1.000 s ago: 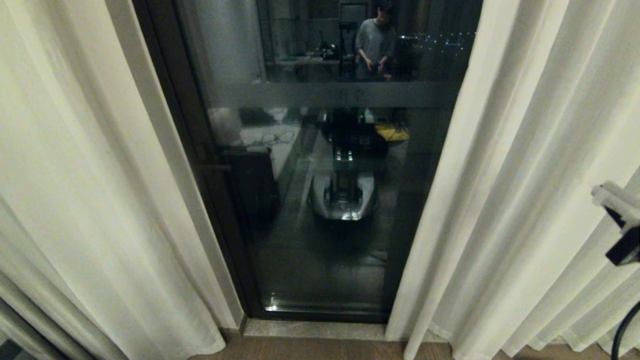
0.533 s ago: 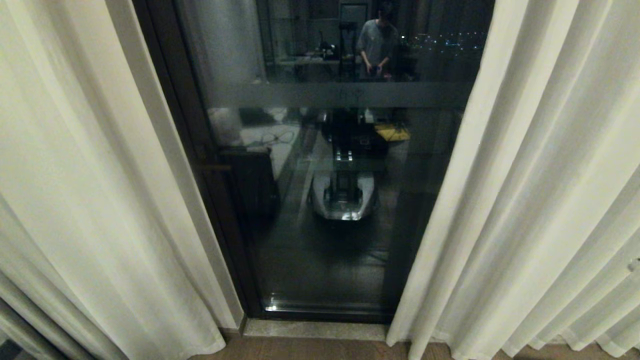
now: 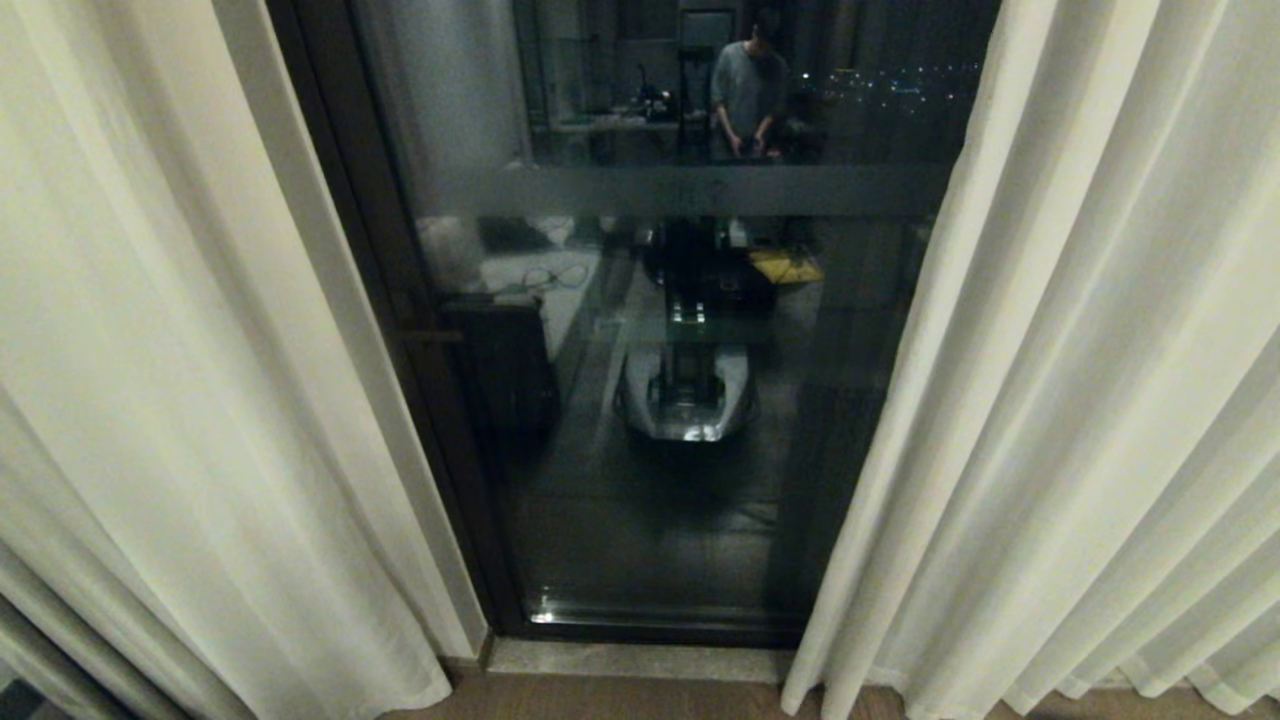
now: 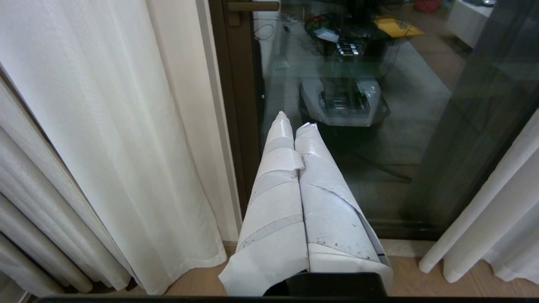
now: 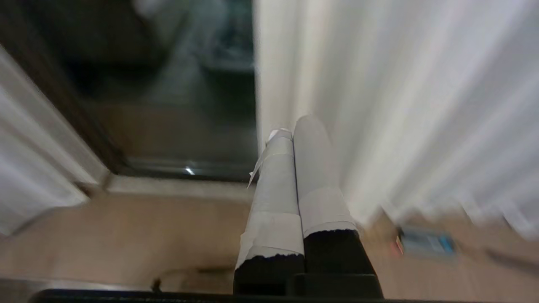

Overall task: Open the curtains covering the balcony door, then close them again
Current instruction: Close the inner curtains on both sides

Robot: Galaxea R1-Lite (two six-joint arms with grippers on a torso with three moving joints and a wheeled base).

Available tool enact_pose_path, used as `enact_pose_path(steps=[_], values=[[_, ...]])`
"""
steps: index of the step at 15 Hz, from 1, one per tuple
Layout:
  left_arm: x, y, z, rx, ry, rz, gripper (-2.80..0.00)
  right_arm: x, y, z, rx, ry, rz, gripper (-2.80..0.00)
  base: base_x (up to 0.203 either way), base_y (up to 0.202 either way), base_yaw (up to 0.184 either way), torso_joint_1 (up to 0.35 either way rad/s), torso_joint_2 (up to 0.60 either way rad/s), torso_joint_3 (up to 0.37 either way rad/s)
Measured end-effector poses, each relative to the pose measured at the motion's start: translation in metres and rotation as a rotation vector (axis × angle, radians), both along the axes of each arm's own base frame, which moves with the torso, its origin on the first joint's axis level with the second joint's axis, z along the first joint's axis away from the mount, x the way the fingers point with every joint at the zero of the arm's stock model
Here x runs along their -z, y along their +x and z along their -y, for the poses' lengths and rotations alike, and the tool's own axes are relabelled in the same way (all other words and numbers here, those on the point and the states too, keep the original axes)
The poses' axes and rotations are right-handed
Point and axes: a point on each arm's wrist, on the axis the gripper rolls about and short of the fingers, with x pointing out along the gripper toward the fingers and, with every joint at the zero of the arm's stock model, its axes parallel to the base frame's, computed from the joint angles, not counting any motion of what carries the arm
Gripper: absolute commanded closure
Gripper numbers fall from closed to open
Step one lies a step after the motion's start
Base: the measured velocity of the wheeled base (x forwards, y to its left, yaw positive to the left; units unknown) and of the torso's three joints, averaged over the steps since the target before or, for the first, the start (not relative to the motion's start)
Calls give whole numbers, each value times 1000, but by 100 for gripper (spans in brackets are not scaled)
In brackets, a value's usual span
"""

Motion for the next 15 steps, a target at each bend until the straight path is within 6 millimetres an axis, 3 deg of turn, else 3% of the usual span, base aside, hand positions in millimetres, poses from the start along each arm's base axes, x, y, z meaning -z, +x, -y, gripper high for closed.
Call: enact_pose_path(steps=[8, 15], values=[[0, 0, 0, 0, 0, 0, 0, 7, -23, 1, 38, 36, 223, 0, 0, 0, 0, 0, 0, 0], [0, 0, 0, 0, 0, 0, 0, 8, -25, 1, 41, 48, 250, 0, 0, 0, 0, 0, 0, 0]])
